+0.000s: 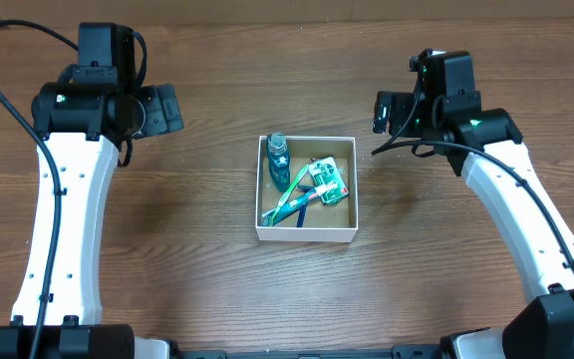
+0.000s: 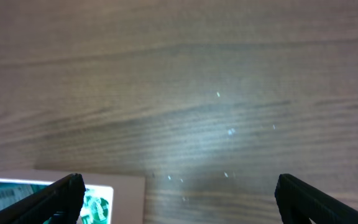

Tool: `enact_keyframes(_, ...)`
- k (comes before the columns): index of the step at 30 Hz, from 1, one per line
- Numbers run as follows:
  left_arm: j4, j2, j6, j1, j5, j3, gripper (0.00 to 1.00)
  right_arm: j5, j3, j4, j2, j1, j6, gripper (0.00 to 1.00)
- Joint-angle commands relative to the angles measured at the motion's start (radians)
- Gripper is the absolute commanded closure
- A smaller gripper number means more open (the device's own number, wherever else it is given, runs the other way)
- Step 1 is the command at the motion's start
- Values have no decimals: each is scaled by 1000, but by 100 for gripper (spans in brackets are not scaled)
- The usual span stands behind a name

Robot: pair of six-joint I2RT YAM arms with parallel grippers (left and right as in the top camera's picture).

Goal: Pack container

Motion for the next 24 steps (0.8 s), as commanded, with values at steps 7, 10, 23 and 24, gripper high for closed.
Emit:
enact_keyframes(7,-37,-168,-20,-50,-23,-50,0,56,11,-119,-204,-4,92,0)
enact_keyframes(10,21,-324,-21,-71,-25,-179,0,70,11,-152,-296,-4,93,0)
enact_keyframes(23,94,-1201,-73,-81,-25,-800,0,113,-513,-127,-1015,24,97,0)
enact_keyframes(24,94,-1226,-73,-81,-25,-810,0,113,-534,-132,-1048,24,97,0)
